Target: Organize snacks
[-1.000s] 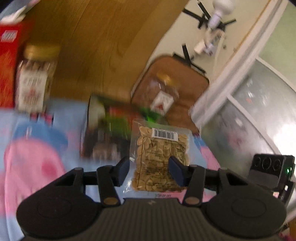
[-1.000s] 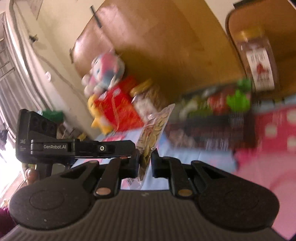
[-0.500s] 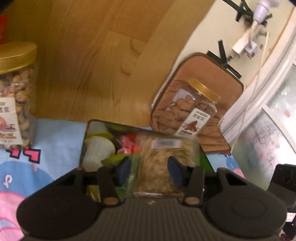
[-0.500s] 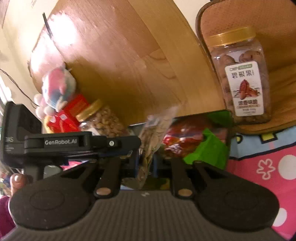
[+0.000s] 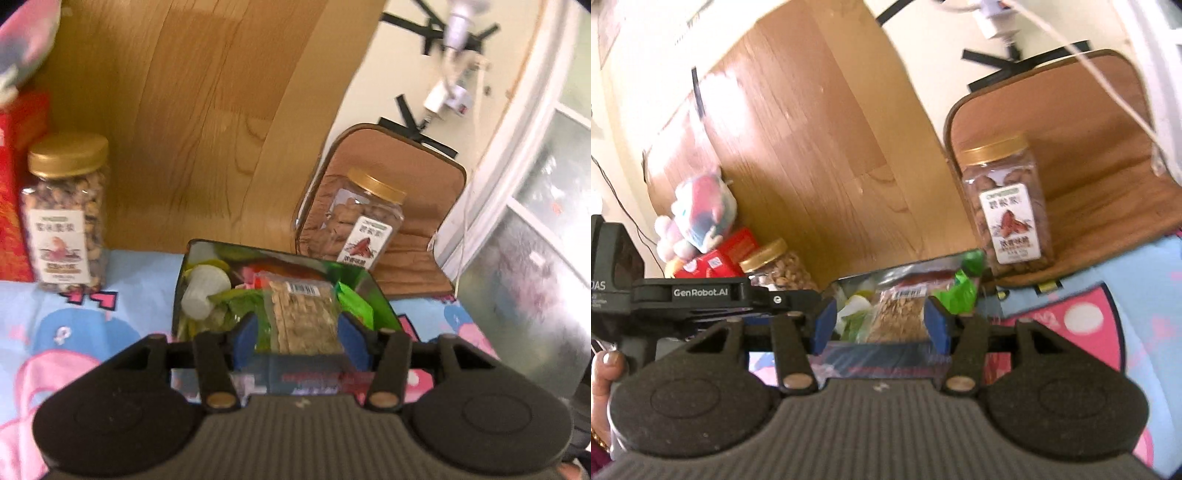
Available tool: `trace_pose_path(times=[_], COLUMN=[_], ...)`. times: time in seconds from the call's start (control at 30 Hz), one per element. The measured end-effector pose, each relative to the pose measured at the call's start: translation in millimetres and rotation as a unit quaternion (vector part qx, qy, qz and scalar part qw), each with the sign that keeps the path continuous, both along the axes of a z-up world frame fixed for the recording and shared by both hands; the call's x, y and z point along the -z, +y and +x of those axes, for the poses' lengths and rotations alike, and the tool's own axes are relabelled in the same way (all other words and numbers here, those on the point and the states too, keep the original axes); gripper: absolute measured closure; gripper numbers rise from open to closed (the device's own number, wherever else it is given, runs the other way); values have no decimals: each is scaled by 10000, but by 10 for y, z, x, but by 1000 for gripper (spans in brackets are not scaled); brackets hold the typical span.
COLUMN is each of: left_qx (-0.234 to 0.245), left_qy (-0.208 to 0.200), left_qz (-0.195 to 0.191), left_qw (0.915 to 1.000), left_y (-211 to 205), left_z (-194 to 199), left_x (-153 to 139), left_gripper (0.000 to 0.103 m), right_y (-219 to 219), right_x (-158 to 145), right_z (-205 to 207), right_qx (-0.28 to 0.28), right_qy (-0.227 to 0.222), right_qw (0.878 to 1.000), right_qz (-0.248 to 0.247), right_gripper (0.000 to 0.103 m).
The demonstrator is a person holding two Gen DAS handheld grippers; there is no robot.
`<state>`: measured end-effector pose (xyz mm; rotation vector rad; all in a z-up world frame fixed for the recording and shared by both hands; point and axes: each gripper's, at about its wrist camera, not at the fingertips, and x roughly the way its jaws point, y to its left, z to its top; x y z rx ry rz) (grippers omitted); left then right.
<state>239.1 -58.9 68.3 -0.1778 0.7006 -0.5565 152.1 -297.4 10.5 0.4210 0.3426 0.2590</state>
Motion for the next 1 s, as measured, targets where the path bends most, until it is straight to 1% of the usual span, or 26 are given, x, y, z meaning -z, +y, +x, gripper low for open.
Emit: trace_pose_path(times=[0.07, 0.17, 0.33, 0.43, 0.5, 0.53, 0.63, 0.67, 0.7, 0.73, 0.77, 0.8, 0.87, 1.0], left_qx=[-83, -277, -523, -629, -709, -751, -851, -893, -943, -987, -1032, -1097, -1129, -1208], left_qy=[-141, -275, -383, -430, -409, -384, -426, -474, -526, -583, -652, -748, -873, -929], left_qz=[198, 496, 899, 1119, 1172, 1169, 1227, 1266, 1300, 1308, 1312, 1337, 1419, 1443], left_qw=[9997, 9980, 9938, 9908, 9897, 9896, 9879, 9868, 9856, 9848, 9838, 9821, 9795, 9777], left_y=[-15, -38, -35, -13, 26, 53, 112, 127, 147, 168, 184, 199, 219, 253], left_z=[-225, -503, -875, -1055, -1141, -1186, -1304, -1340, -1382, -1423, -1458, -1505, -1568, -1670], left_x=[-22, -6, 89, 161, 207, 230, 271, 275, 273, 266, 254, 239, 211, 184], left_gripper=[54, 52, 50, 46, 46, 45, 40, 35, 24, 18, 9, 8, 7, 3], right_y=[4, 67, 172, 228, 259, 272, 315, 334, 352, 371, 387, 403, 436, 480], right_x=[54, 116, 143, 153, 152, 148, 141, 139, 139, 139, 139, 140, 134, 112], right_z=[-176, -360, -598, -746, -828, -860, -945, -971, -992, -1021, -1051, -1082, -1133, -1197], right_qx=[60, 116, 54, 72, 124, 140, 196, 200, 201, 218, 256, 295, 347, 341], right_qy=[-5, 138, 395, 457, 466, 473, 476, 474, 473, 463, 427, 386, 317, 295], right_qw=[9999, 9995, 9987, 9983, 9982, 9981, 9979, 9979, 9978, 9978, 9977, 9977, 9978, 9978], right_qz=[95, 243, 320, 347, 362, 381, 404, 403, 409, 426, 454, 473, 463, 490], right_gripper=[48, 48, 48, 41, 35, 34, 29, 28, 25, 23, 16, 12, 11, 7])
